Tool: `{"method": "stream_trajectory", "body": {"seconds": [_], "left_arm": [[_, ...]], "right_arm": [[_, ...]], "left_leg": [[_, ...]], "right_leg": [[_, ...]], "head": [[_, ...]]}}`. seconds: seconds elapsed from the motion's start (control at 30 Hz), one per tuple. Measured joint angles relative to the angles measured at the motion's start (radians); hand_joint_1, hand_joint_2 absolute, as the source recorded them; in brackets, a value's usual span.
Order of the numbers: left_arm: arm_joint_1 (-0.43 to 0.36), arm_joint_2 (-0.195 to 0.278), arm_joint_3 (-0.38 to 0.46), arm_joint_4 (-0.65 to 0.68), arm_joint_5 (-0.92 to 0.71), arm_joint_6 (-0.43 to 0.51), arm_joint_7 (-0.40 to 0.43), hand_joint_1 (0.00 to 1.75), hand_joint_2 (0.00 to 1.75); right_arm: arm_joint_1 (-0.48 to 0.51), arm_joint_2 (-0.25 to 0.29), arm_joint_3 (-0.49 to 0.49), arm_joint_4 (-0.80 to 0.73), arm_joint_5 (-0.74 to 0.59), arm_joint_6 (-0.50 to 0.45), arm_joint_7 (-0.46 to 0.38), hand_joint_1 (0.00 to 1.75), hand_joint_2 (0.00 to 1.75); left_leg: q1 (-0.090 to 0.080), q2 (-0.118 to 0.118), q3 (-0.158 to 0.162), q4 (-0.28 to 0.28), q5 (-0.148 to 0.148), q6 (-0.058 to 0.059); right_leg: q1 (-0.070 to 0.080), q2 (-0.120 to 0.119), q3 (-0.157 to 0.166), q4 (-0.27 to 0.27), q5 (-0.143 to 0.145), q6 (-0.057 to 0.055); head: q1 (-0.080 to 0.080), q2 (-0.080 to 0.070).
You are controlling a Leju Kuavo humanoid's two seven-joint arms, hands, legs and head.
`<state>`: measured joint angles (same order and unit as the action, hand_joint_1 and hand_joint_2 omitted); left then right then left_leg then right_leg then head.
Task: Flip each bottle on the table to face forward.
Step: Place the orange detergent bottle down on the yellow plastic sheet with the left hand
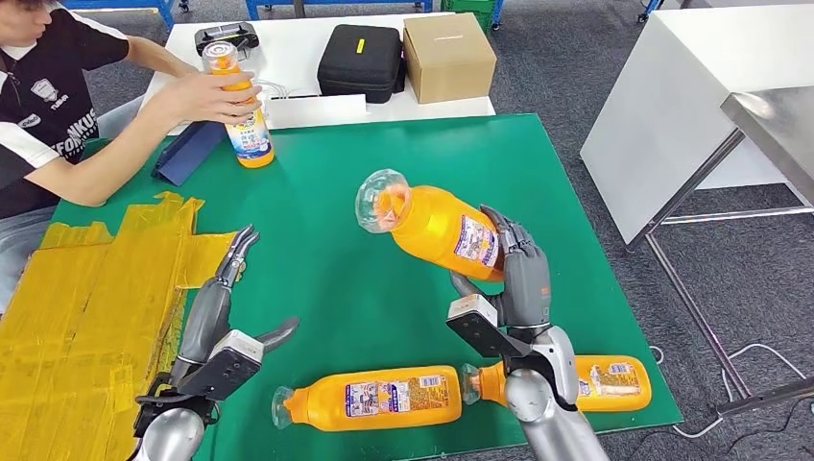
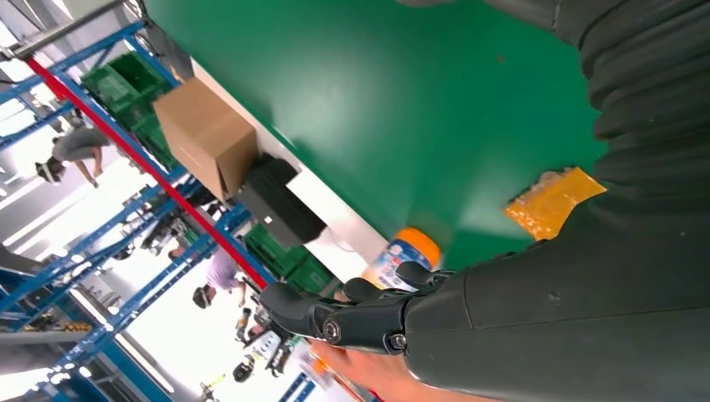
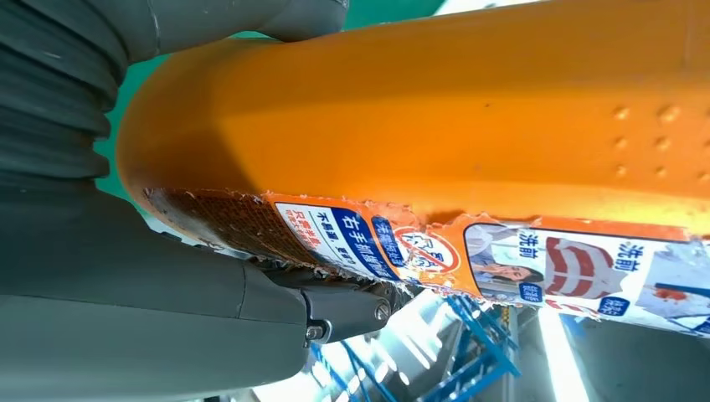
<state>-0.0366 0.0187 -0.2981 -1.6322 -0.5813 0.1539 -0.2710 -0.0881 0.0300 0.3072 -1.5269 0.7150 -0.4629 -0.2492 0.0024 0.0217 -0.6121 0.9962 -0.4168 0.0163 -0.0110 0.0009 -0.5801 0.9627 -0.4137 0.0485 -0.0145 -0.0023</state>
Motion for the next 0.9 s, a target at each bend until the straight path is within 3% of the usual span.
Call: {"method": "stream_trajectory", "body": {"seconds": [0.43,0.9], "left_arm": [[-0.072,-0.008,-0.054,0.045,0.111,-0.061,-0.02,0.0,1.75],[-0.124,-0.013,-0.07,0.092,0.311,-0.144,-0.038,0.0,1.75]], "right_arm": [[-0.051,0.107,0.136,0.095,-0.155,0.171,-0.034,1.75,1.75],[-0.136,0.169,0.303,0.326,-0.18,0.202,-0.047,1.75,1.75]], "left_leg": [[0.0,0.0,0.0,0.0,0.0,0.0],[0.0,-0.001,-0.001,0.0,0.0,0.0]], "right_leg": [[0.0,0.0,0.0,0.0,0.0,0.0],[0.0,0.0,-0.001,0.0,0.0,0.0]], "head": [[0.0,0.0],[0.0,0.0]]}}
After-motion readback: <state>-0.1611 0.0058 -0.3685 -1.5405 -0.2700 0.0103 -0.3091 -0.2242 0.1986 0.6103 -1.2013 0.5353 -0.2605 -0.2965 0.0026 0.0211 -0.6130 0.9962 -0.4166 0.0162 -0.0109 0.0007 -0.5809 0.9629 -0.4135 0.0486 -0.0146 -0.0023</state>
